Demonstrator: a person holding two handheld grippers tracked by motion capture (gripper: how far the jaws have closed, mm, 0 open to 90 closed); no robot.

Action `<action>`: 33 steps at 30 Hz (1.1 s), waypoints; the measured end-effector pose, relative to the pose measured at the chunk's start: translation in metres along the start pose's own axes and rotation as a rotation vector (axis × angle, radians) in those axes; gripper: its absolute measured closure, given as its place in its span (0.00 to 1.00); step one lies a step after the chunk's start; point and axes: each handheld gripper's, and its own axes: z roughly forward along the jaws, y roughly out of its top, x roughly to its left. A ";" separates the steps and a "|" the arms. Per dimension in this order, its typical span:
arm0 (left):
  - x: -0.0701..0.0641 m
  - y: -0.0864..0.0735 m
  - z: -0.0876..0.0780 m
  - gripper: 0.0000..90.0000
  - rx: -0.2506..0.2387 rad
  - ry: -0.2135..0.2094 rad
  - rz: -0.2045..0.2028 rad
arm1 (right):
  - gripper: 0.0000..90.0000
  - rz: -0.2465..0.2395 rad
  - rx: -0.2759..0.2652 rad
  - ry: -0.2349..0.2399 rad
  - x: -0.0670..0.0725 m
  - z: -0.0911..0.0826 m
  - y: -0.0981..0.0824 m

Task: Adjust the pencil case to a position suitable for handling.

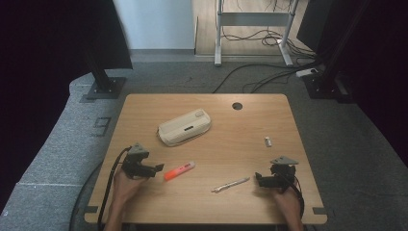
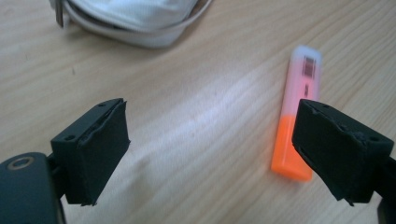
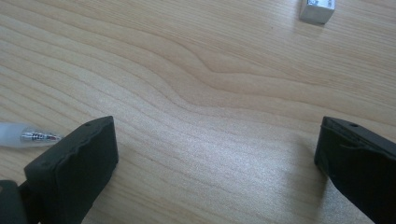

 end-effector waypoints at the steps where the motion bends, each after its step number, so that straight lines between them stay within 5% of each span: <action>1: 0.000 0.003 0.001 0.12 -0.003 -0.005 0.004 | 0.00 0.000 0.000 0.000 0.000 0.000 0.000; 21: 0.012 0.075 0.022 0.14 0.015 -0.055 0.059 | 0.00 0.000 0.000 0.000 0.000 0.000 0.000; 33: 0.025 0.110 0.068 0.18 0.079 -0.086 0.078 | 0.00 0.000 0.000 0.000 0.000 0.000 0.000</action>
